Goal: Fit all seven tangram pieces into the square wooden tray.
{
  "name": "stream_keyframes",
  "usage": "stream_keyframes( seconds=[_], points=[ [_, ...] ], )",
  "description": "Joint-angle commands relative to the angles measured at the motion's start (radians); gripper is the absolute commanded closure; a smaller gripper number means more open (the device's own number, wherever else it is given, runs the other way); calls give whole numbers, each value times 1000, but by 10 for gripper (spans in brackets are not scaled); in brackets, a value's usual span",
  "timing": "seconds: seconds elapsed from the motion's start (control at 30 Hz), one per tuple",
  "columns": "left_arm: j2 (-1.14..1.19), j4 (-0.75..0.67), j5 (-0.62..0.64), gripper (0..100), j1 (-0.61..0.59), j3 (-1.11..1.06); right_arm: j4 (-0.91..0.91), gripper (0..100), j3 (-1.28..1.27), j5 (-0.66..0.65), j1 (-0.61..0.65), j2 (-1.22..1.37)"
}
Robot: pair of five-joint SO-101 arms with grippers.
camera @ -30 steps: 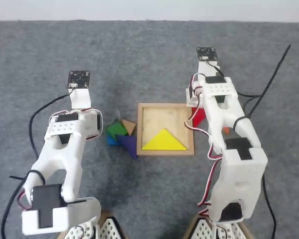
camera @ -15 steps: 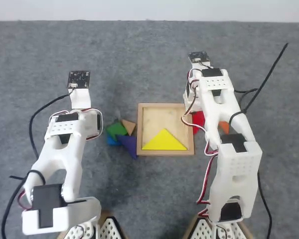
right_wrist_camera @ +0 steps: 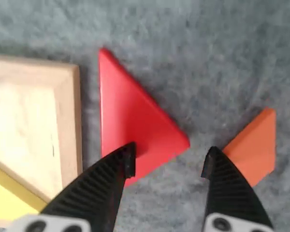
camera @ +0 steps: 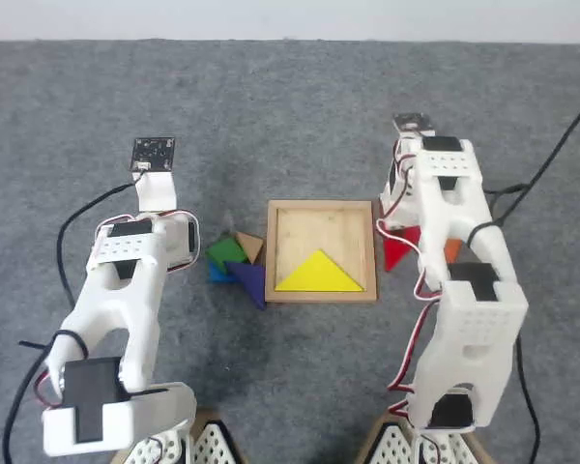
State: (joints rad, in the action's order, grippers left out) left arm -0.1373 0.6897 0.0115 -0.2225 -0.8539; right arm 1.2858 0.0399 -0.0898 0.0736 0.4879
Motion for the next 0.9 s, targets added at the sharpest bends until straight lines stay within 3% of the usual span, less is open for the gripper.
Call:
stream_keyframes(
  seconds=[0.0, 0.17, 0.27, 0.47, 0.87],
  points=[
    [-3, -21, -9, 971, -2, 8, -108, 757, -203, -14, 36, -183],
    [-5, -17, -6, 971, -2, 5, -325, 757, -516, -18, 77, -453],
    [-5, -17, -6, 971, 0, 5, -367, 757, -548, -18, 76, -473],
    [-5, -17, -6, 972, 21, 4, -340, 708, -381, -6, 84, -321],
    [-5, -17, -6, 972, 17, 4, -139, 710, -95, 49, 125, -51]
  ],
)
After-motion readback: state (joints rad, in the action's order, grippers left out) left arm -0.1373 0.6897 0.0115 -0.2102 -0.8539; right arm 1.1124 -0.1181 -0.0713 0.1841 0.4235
